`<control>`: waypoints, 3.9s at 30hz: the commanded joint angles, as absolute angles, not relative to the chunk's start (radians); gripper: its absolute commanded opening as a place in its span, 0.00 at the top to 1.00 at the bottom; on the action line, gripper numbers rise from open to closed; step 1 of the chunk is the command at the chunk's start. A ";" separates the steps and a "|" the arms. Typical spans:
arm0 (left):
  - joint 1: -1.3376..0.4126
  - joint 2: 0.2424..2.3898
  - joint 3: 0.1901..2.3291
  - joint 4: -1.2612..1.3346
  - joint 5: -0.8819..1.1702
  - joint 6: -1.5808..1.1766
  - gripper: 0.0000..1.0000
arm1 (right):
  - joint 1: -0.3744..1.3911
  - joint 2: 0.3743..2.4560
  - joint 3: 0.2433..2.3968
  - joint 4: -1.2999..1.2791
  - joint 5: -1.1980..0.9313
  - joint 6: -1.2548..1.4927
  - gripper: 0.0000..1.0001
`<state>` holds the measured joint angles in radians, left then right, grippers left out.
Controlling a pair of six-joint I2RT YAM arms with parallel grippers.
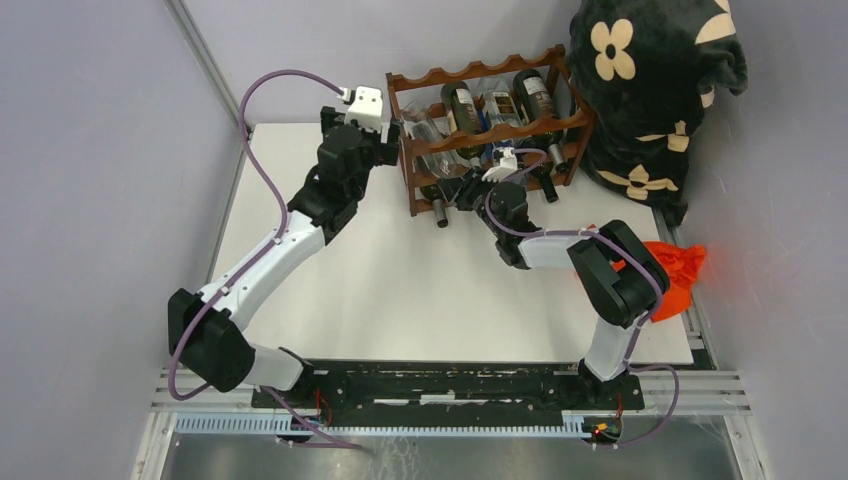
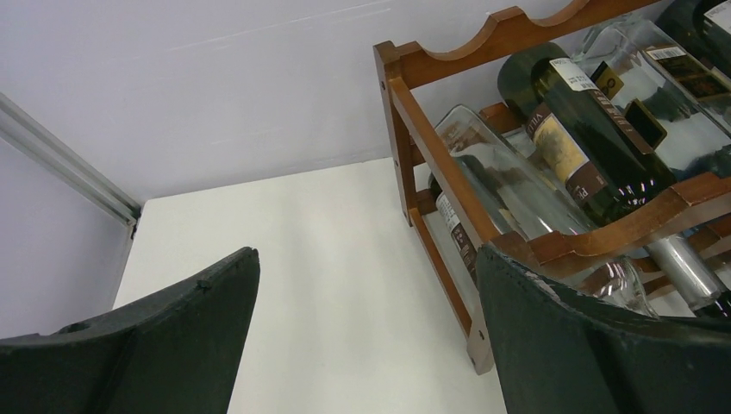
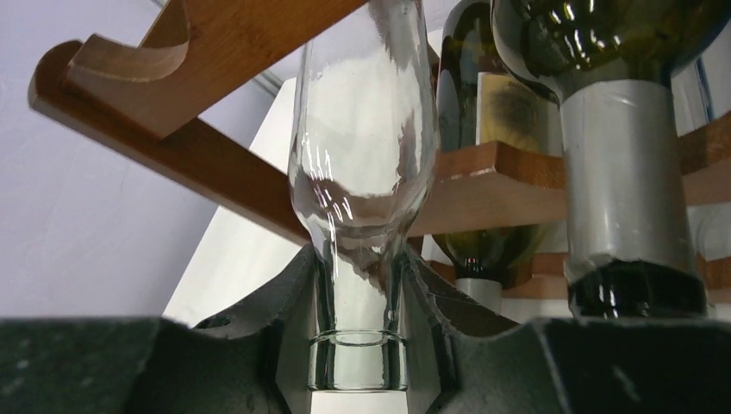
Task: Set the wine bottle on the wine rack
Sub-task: Place the wine bottle in the wine rack, then reset both arms
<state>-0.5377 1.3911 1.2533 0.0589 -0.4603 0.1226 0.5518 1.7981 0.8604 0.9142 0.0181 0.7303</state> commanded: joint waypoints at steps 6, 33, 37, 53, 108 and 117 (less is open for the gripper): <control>-0.494 1.454 1.363 0.073 -0.383 0.056 0.00 | 0.574 1.880 1.006 1.092 0.198 0.743 1.00; -0.382 1.475 1.372 0.025 -0.262 0.022 0.00 | 0.644 2.031 1.174 0.906 0.331 0.793 0.60; -0.382 1.466 1.370 0.017 -0.255 0.018 0.00 | 0.642 2.040 1.174 0.900 0.337 0.807 0.52; -0.382 1.449 1.364 0.007 -0.232 0.004 0.00 | 0.638 1.983 1.093 0.938 0.286 0.742 0.27; -0.382 1.116 1.193 -0.240 0.061 -0.379 0.00 | 0.195 1.136 1.042 -0.442 -0.585 -0.554 0.02; -0.381 1.021 1.222 -0.322 0.117 -0.581 0.00 | 0.084 1.063 1.361 -0.545 -0.204 -0.468 0.02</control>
